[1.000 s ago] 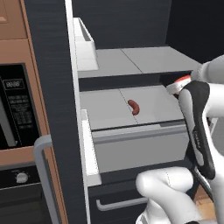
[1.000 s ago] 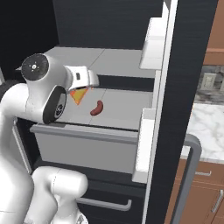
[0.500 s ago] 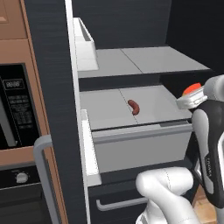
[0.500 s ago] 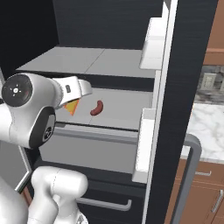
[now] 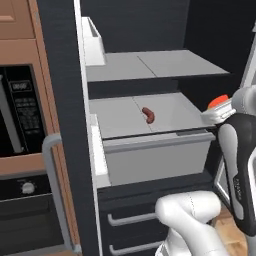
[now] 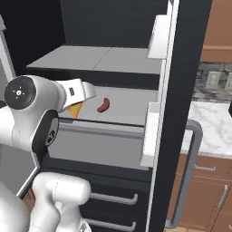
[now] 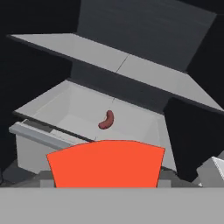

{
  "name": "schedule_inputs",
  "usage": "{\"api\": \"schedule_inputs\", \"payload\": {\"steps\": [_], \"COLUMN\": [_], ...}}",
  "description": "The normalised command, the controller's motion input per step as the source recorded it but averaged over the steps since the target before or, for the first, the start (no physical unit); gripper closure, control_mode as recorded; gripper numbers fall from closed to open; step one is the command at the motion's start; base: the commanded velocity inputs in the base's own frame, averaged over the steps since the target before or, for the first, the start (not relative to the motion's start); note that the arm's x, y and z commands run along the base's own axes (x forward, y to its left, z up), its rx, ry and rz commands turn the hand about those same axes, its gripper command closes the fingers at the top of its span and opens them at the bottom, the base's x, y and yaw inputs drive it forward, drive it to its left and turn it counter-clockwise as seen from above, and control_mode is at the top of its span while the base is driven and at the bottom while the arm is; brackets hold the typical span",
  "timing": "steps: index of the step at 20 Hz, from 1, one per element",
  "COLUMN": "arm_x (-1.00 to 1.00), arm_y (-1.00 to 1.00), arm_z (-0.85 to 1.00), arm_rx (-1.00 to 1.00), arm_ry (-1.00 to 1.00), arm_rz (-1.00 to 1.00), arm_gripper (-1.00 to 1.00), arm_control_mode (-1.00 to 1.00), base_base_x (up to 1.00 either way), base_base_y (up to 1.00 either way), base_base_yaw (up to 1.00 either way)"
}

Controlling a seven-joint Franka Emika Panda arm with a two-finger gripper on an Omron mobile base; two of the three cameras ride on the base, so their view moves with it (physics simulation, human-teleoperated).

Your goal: Retrieve the sausage and cheese from the fridge and place them on the cutting board on the counter.

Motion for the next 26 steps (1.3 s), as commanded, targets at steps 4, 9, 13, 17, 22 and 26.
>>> {"api": "schedule_inputs", "payload": {"steps": [4,9,13,17,22,26], "arm_x": [0.0,0.0,0.0,0.0,0.0,0.0], "arm_y": [0.0,0.0,0.0,0.0,0.0,0.0], "arm_z": [0.0,0.0,0.0,0.0,0.0,0.0], "arm_rx": [0.0,0.0,0.0,0.0,0.0,0.0], "arm_ry": [0.0,0.0,0.0,0.0,0.0,0.0], "arm_rz": [0.0,0.0,0.0,0.0,0.0,0.0], "arm_gripper": [1.0,1.0,1.0,1.0,1.0,1.0], "arm_control_mode": [1.0,1.0,1.0,1.0,1.0,1.0], "base_base_x": [-1.0,-0.71,-0.01,-0.01,0.0,0.0], "base_base_y": [-0.55,-0.69,-0.27,-0.27,-0.17,-0.41], "base_base_yaw": [-0.17,-0.33,-0.7,-0.82,-0.93,-0.89]}}
